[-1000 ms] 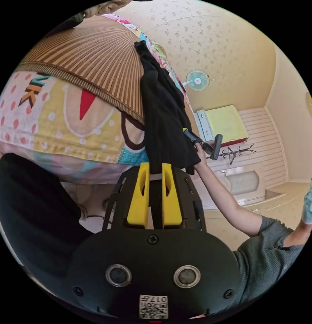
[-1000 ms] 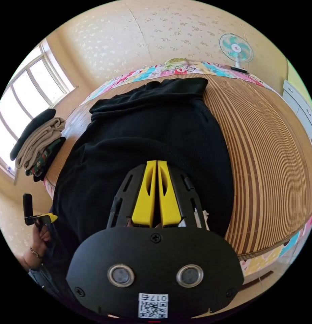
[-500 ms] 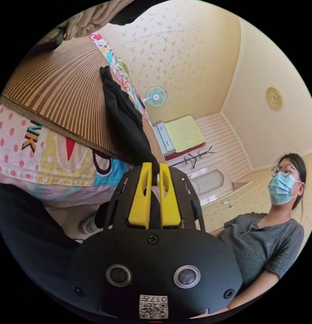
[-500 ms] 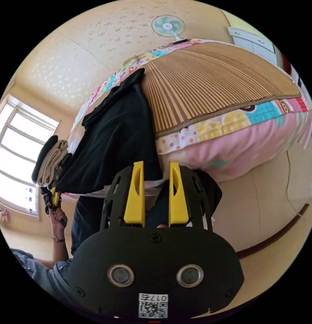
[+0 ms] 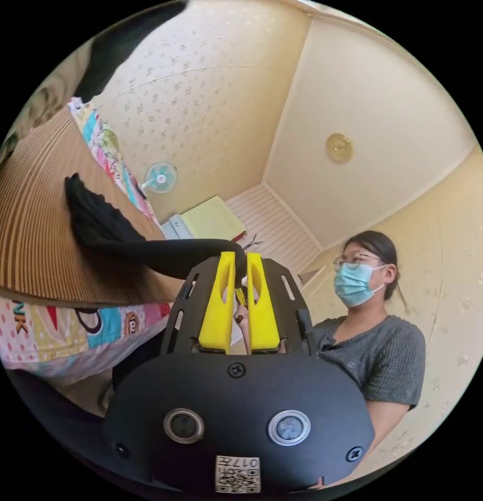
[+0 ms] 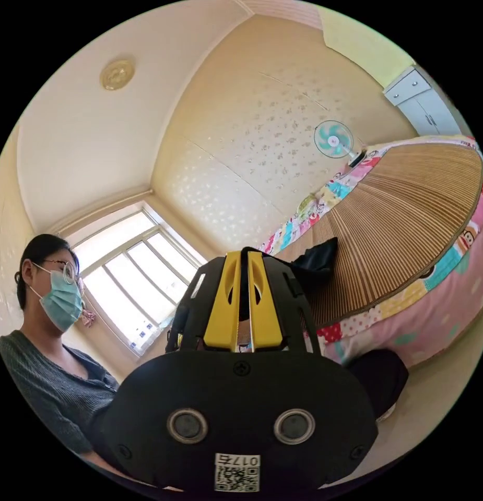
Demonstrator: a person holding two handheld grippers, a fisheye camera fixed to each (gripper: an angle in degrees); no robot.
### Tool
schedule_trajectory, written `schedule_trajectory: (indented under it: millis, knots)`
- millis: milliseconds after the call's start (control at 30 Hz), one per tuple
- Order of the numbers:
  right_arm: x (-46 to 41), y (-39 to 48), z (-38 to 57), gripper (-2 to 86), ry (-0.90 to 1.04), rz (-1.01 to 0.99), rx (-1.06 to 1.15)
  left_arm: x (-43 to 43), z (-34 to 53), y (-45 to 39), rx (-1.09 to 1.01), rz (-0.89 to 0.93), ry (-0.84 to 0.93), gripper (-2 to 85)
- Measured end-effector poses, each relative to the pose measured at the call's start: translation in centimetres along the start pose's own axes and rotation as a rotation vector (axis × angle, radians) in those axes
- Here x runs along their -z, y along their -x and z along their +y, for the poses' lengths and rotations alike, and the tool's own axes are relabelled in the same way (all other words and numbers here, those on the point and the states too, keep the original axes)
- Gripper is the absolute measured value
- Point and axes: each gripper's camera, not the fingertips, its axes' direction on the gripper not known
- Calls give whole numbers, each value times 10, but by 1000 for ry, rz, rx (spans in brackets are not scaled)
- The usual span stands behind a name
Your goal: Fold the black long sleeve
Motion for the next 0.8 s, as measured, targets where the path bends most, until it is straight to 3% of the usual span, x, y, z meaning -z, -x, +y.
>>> schedule_trajectory:
  millis: [100, 167, 233, 433, 600, 800]
  knots:
    - [-12, 10, 1, 26, 43, 161, -13, -10, 5, -5, 28, -81, -4, 43]
    - [-35, -6, 6, 25, 121, 261, -84, -11, 22, 25, 220, -271, -76, 44]
    - [-59, -20, 10, 25, 161, 319, -117, -17, 29, 49, 302, -343, -101, 43]
    - [-154, -27, -52, 28, 147, 384, -91, -49, -48, 93, 280, -454, -181, 43]
    - [-308, -52, -123, 44, 375, 616, -23, -98, -156, 165, 269, -620, -77, 58]
    - [-318, -6, -89, 78, 421, 636, 202, -105, -148, 186, 254, -828, 30, 143]
